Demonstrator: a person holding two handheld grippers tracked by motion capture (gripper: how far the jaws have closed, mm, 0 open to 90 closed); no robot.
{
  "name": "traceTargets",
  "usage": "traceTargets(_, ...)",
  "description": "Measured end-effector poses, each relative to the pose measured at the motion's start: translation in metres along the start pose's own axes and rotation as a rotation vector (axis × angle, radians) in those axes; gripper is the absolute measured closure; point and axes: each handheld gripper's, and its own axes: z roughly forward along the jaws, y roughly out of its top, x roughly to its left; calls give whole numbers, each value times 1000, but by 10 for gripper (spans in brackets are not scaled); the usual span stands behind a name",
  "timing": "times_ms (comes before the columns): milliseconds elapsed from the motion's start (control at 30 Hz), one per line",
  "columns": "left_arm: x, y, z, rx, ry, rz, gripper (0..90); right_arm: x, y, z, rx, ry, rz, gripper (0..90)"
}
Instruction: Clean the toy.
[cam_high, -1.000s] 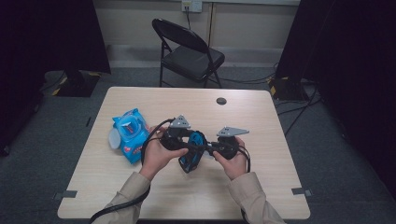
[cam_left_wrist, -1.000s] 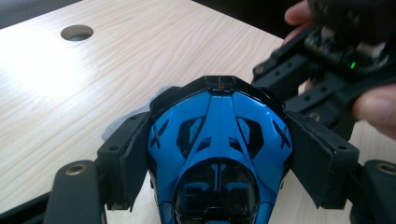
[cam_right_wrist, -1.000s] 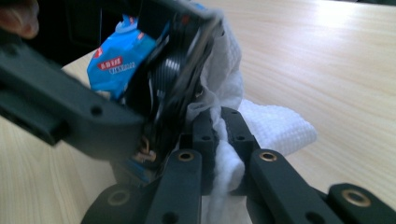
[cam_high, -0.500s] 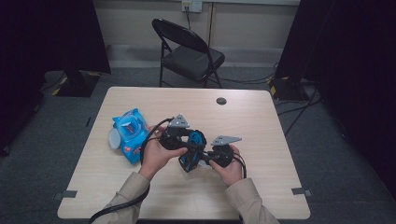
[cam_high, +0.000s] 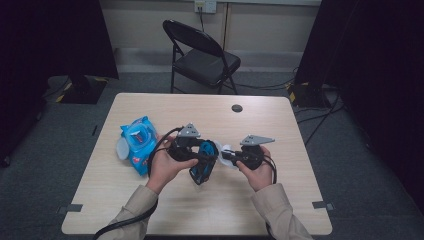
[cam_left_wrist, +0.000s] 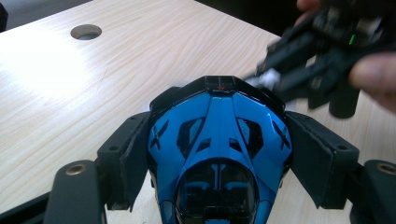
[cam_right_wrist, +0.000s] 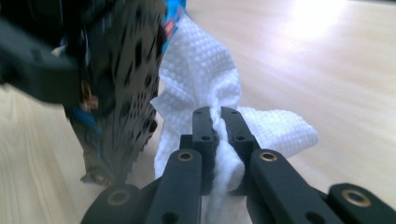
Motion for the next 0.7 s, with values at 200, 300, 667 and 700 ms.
traceTargets(200, -1, -2, 3, 4, -2, 2, 262, -5, 19, -19, -64, -26, -10, 864)
traceTargets(300, -2, -2, 4, 10, 2, 3, 262, -6, 24, -25, -98, -19, -3, 864)
traceTargets(667, -2, -2, 7, 15, -2, 5, 262, 9, 22, -13, -90, 39, -32, 864)
traceTargets(700, -2, -2, 7, 15, -2, 5, 262, 9, 22, -13, -90, 39, -32, 864)
